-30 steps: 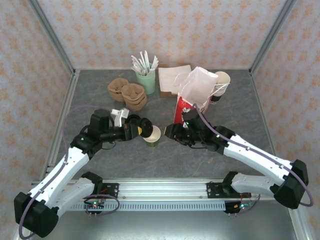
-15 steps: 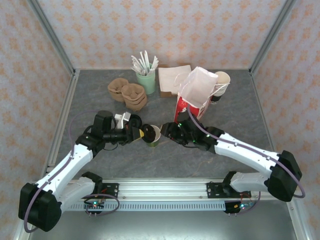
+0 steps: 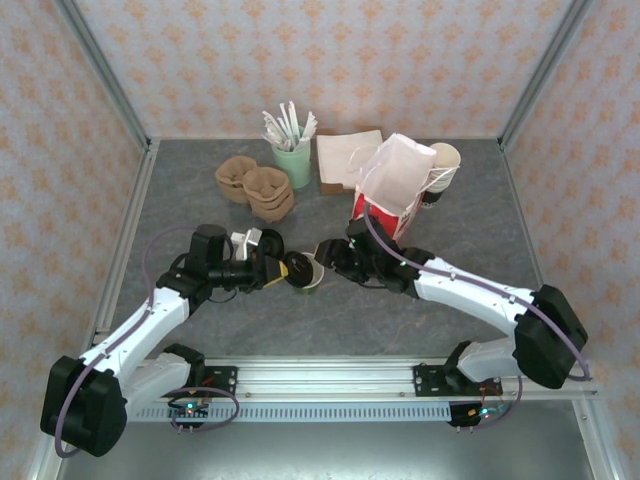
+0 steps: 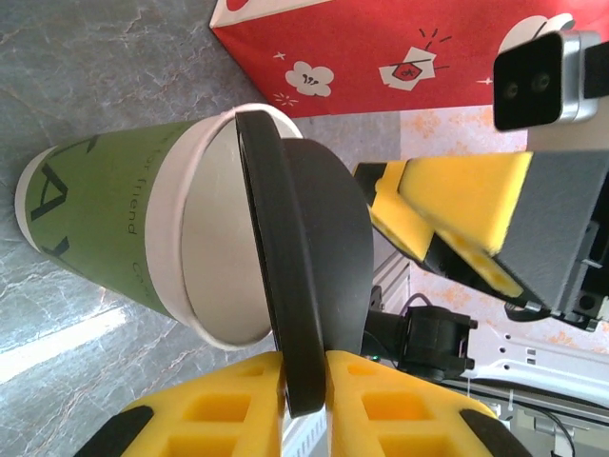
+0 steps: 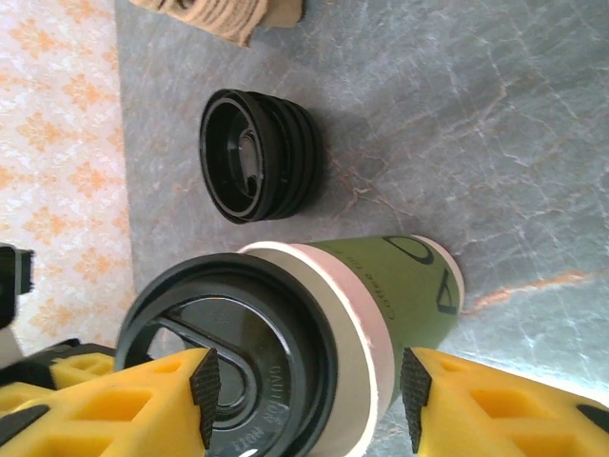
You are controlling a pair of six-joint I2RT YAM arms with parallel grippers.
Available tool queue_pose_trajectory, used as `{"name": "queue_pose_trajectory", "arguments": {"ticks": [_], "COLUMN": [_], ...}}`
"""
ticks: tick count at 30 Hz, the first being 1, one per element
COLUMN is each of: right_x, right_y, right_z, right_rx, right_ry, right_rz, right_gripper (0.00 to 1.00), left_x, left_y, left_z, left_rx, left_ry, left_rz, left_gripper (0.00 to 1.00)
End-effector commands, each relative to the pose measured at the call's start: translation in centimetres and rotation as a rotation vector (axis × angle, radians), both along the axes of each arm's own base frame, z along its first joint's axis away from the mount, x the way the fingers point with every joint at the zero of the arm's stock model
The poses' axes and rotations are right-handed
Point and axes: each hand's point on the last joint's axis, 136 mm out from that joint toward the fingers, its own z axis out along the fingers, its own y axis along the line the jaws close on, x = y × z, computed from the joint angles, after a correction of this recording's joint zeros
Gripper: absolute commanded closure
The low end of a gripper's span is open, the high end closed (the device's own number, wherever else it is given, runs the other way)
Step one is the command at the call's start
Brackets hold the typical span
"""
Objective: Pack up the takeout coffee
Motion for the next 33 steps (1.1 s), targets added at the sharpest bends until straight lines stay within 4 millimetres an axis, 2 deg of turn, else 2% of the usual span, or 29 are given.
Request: {"name": "queue_pose_trajectory", "arguments": {"ticks": [1,15,20,33], "right_x": [0.8,1.4,1.5,1.8], "right_y": [1.5,2.9,3.0,3.1], "right_z": [2.1,0.9,0.8,0.6], "right_rx": [0.074,0.083,0.079,0.085], "right_ry": [-0.052,-0.002,-0.001,0.009], "right_rz": [0.045,0.079,0.080,0.085], "right_gripper": [0.44,0.43,0.42,0.42], "left_x": [0.3,0.5,0.4,0.5], "left_y": [-0.1,0.2,0.4,0.8], "left_z": [0.8,-0.6,-0.9,-1.9], "left_rx": [-0.035,-0.011,0.007,0.064], "left_ry": [-0.047,-0.018,-0.012,0.006], "left_rz": [-0.006,0.005,0.009,0.003], "left_gripper": [0.80,0.74,0.70,0.68]}}
